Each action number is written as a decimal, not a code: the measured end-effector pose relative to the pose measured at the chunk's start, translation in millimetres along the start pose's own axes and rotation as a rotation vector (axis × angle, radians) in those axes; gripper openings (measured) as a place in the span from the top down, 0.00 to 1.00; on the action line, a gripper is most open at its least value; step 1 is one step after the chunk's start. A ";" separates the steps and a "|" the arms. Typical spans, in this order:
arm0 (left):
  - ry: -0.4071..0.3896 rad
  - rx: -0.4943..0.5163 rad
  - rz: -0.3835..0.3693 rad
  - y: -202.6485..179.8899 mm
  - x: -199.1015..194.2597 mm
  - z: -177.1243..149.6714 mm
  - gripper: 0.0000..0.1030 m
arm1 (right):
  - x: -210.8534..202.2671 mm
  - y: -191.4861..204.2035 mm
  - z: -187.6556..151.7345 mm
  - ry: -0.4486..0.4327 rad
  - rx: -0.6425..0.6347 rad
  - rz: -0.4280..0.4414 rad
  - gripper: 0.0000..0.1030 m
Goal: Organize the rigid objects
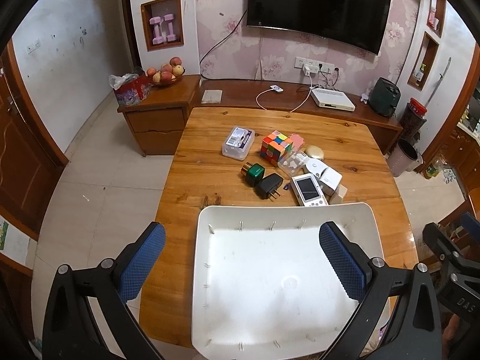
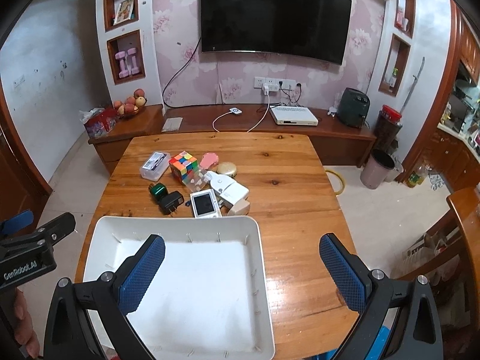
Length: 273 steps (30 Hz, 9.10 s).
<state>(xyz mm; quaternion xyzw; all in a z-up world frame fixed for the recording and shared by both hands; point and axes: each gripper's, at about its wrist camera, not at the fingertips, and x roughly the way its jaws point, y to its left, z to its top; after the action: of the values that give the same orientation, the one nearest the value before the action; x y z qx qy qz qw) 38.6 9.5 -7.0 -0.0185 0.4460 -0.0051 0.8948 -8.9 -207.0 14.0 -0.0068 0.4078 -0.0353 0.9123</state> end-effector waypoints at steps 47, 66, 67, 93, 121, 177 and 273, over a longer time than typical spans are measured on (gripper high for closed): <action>0.327 0.177 0.096 14.8 329.4 154.7 0.01 | 269.8 59.5 165.3 0.289 0.115 0.159 0.00; 0.469 0.065 0.004 27.1 364.9 141.0 0.07 | 364.5 92.2 151.5 0.493 0.258 0.286 0.19; 0.465 0.054 0.006 29.9 364.1 141.2 0.12 | 367.8 93.6 151.5 0.506 0.258 0.287 0.19; 0.377 0.090 0.040 43.9 332.8 131.3 0.30 | 387.4 133.4 142.1 0.603 0.105 0.163 0.26; 0.145 0.250 -0.101 -9.7 97.4 87.9 0.31 | 132.7 47.0 95.0 0.265 -0.076 0.324 0.26; 0.187 0.168 -0.021 -3.3 105.6 -93.5 0.03 | 128.1 16.7 -100.9 0.434 -0.133 0.240 0.21; 0.451 0.518 -0.080 -43.8 304.8 100.2 0.03 | 365.6 52.4 98.5 0.540 -0.434 0.159 0.23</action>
<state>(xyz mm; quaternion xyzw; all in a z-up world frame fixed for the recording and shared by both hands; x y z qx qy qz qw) 302.4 -39.2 -188.3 0.1934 0.6156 -0.1572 0.7477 310.7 -181.9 -194.3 -0.1593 0.6317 0.1229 0.7487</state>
